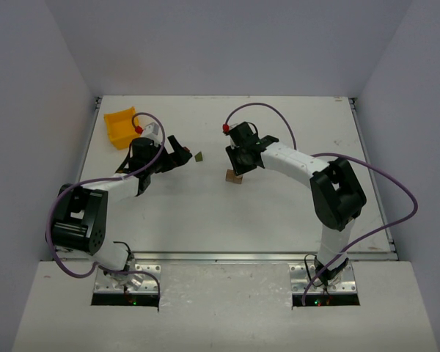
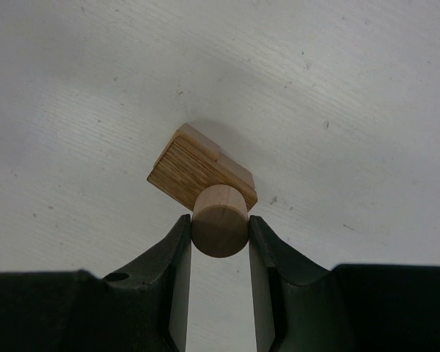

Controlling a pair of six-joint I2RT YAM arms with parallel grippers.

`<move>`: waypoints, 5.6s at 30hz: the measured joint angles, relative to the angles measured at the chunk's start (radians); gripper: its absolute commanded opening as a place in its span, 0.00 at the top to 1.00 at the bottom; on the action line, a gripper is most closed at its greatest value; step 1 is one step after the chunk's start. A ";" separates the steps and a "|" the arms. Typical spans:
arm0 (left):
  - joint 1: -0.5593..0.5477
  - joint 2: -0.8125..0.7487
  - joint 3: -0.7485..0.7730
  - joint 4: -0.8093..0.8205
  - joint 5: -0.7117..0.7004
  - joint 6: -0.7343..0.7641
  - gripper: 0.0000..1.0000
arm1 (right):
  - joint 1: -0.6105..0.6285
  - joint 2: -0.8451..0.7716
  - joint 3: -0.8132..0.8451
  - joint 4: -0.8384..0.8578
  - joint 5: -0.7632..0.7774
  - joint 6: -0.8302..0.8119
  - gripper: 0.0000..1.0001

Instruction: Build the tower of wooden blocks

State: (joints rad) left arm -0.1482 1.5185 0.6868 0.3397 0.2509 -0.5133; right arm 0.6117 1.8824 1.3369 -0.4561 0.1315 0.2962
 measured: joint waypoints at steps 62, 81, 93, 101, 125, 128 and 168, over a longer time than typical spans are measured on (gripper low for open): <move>0.031 0.317 0.650 -0.496 -0.067 -0.003 0.00 | 0.012 -0.422 -0.402 0.233 0.203 -0.074 0.01; -0.043 0.450 0.818 -0.824 -0.326 -0.381 0.00 | -0.131 -0.606 -0.612 0.233 0.462 0.086 0.01; -0.055 0.552 1.401 -1.015 0.166 0.891 0.00 | -0.145 -0.626 -0.636 0.255 0.432 0.055 0.01; -0.044 0.402 1.037 -1.146 0.192 1.564 0.09 | -0.146 -0.615 -0.634 0.260 0.396 0.018 0.01; 0.011 0.602 1.060 -1.272 0.228 2.182 0.12 | -0.146 -0.541 -0.556 0.040 0.377 0.056 0.01; -0.010 0.605 1.060 -1.257 0.199 2.185 0.13 | -0.146 -0.548 -0.556 0.030 0.374 0.056 0.01; -0.073 0.728 1.123 -1.226 0.018 2.269 0.47 | -0.146 -0.570 -0.547 -0.017 0.426 0.052 0.01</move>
State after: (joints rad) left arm -0.2216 2.2463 1.8103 -0.8863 0.2685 1.7553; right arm 0.4660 1.3121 0.7898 -0.4729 0.5577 0.3485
